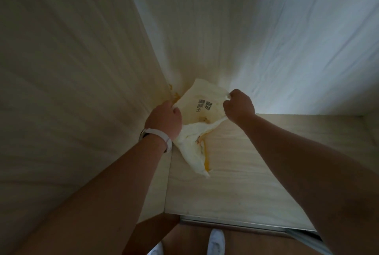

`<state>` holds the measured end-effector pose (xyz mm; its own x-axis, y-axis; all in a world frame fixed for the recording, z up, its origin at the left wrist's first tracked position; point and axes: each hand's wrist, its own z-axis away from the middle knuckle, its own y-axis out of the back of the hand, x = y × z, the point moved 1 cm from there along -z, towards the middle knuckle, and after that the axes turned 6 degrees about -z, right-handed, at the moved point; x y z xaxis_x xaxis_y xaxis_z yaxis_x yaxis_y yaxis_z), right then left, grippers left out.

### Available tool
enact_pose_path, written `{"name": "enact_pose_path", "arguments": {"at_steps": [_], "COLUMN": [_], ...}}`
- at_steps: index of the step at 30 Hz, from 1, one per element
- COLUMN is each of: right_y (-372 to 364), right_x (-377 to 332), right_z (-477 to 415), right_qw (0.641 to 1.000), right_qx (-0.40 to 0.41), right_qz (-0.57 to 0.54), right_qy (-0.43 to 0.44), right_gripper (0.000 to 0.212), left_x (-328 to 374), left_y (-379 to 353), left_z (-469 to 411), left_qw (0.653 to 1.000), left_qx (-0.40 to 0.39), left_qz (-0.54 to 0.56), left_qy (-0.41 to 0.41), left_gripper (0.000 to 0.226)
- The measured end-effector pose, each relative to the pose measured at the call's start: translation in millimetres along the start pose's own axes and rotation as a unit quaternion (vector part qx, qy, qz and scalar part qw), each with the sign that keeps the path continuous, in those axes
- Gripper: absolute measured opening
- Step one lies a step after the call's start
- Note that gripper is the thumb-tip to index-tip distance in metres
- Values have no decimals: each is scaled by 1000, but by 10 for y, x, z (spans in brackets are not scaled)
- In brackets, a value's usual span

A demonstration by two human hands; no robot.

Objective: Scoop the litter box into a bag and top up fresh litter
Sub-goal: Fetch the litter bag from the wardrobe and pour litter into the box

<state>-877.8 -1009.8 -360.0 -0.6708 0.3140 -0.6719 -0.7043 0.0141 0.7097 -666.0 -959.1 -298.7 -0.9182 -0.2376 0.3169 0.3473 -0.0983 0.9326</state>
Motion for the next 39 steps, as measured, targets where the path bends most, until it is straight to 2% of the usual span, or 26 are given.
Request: {"name": "enact_pose_path", "arguments": {"at_steps": [2, 5, 8, 13, 19, 24, 28, 30, 34, 39], "right_y": [-3, 22, 71, 177, 445, 661, 757, 745, 695, 678], "right_x": [-16, -89, -195, -331, -359, -246, -102, -44, 1, -72], "right_z": [90, 286, 559, 1035, 1561, 2068, 2475, 2692, 3171, 3905], "right_qw": [999, 990, 983, 974, 965, 960, 955, 952, 951, 947], "right_qx": [-8, -26, -46, -76, -35, 9, 47, 67, 126, 184], "right_qz": [-46, -136, -178, -202, -241, -264, -288, -296, -279, -263], "right_qy": [-7, -12, 10, 73, 94, 90, 59, 47, 29, 15], "right_gripper": [10, 14, 15, 15, 15, 16, 16, 18, 20, 19], "left_x": [10, 37, 40, 7, 57, 150, 193, 203, 197, -18], "left_y": [-4, -1, 30, 181, 351, 369, 360, 340, 310, 448], "left_z": [27, 105, 279, 688, 1102, 1486, 1732, 1880, 2222, 2718], "left_qw": [1000, 989, 976, 974, 968, 952, 930, 924, 919, 899], "left_qx": [10, 24, 43, 85, 123, 108, 66, 47, 1, -83], "left_qz": [21, 129, 203, 208, 219, 280, 359, 376, 379, 360], "left_qy": [22, 65, 69, 43, -18, -60, -38, -54, -109, -234], "left_gripper": [23, 32, 35, 28, 32, 32, 30, 29, 26, 28]}}
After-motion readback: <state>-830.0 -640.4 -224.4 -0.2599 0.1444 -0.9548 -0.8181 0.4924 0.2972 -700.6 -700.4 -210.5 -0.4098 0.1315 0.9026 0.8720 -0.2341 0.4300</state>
